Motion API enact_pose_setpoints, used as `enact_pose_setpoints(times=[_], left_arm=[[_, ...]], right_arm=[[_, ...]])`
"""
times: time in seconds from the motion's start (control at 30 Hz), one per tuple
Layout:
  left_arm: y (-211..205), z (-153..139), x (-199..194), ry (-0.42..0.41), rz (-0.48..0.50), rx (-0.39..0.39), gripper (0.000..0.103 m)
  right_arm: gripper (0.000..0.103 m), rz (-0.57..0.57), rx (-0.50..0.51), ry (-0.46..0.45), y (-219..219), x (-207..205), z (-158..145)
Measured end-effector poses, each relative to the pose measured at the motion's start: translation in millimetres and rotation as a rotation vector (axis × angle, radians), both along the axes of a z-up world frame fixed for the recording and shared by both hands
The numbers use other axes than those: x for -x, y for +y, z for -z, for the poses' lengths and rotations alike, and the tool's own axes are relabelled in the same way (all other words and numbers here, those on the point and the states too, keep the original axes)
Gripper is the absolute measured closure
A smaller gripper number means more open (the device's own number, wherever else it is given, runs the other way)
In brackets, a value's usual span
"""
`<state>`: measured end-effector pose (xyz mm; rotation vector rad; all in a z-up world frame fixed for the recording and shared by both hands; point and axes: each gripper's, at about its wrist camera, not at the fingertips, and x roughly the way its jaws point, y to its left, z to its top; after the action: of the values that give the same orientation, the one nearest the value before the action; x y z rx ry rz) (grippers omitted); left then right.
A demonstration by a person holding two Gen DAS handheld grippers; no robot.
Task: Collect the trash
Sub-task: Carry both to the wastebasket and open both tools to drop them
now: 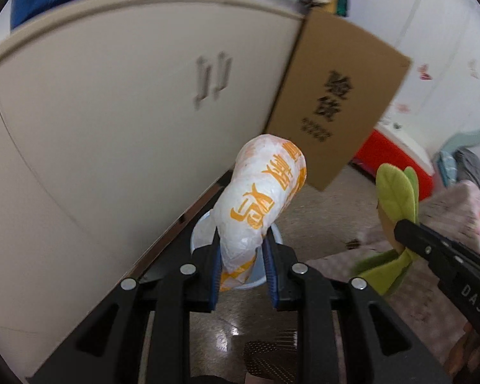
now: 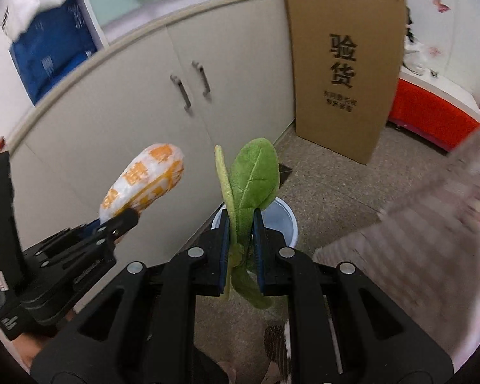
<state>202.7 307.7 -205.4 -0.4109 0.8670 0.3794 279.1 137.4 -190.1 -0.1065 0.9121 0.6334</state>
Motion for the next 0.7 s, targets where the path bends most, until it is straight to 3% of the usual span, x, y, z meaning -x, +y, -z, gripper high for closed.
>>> enact_pose_setpoints(times=[0.1, 0.2, 0.43, 0.7], left_arm=[[19.2, 9.8, -8.2, 0.019, -0.039, 0.002, 0.081], [27.2, 14.0, -15.8, 0.032, -0.051, 0.006, 0.081], [22.2, 18.3, -24.7, 0.046, -0.028, 0.001, 0.08], [5.1, 26.7, -36.6, 0.068, -0.004, 0.006, 0.08]], right_arm=[[0.085, 0.002, -0.045, 0.01, 17.5, -18.9, 13.6], [0.03, 0.039, -0.034, -0.017, 28.3, -33.3, 27.4], [0.03, 0.056, 0.003, -0.009, 14.4, -32.3, 46.2], [0.029, 0.084, -0.008, -0.013, -4.5, -24.0, 43.8]])
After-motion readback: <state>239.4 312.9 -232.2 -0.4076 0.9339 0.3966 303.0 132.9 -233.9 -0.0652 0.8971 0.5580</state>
